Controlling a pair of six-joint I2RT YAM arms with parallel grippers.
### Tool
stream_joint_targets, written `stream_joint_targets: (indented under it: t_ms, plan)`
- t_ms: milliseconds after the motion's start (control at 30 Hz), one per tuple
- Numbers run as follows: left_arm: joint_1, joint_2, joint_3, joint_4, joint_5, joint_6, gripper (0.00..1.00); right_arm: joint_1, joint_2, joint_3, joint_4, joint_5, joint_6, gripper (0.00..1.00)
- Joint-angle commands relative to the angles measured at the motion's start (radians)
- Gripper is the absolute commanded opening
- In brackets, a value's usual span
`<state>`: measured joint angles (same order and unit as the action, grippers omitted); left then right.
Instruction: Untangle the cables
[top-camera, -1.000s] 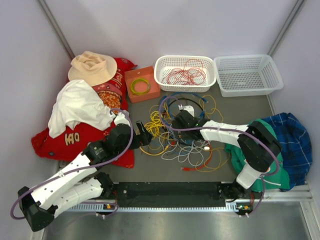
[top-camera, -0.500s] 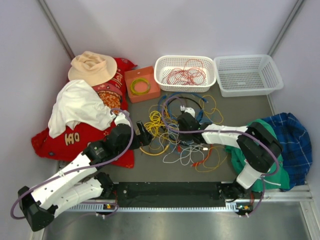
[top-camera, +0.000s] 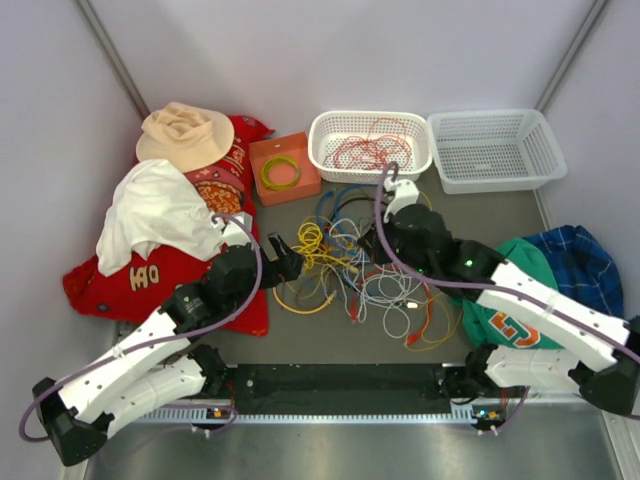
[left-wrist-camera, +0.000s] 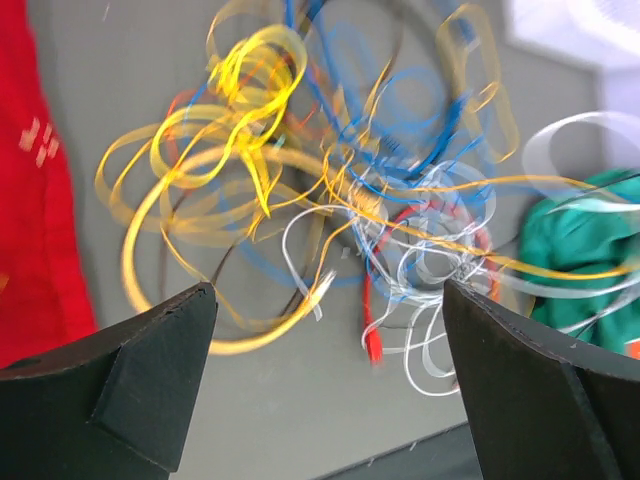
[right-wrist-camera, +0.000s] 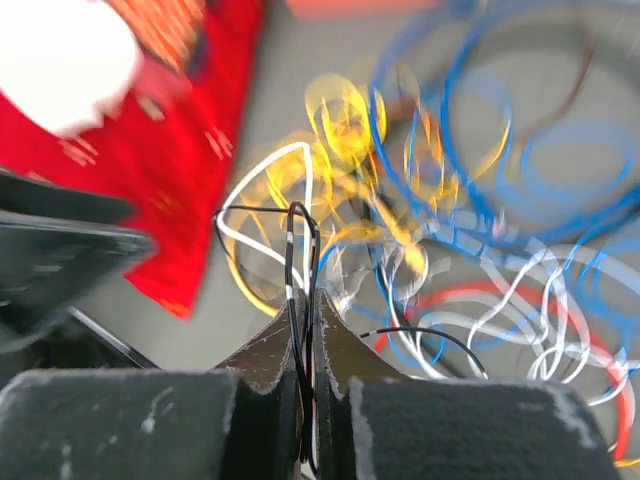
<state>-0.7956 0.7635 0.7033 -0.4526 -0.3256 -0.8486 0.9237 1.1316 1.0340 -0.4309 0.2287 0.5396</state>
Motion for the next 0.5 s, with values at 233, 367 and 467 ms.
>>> stream_joint_targets:
  t_ms: [233, 367, 467]
  plan:
    - [-0.004, -0.029, 0.009, 0.403, -0.004, 0.181, 0.99, 0.029, -0.133, 0.164, -0.223, 0.141, -0.099, 0.0]
    - [-0.004, -0.029, -0.033, 0.601, 0.117, 0.195, 0.98, 0.03, -0.158, 0.17, -0.226, 0.129, -0.079, 0.0]
    - [-0.004, -0.018, -0.099, 0.713, 0.238, 0.181, 0.97, 0.03, -0.164, 0.182, -0.226, 0.107, -0.058, 0.0]
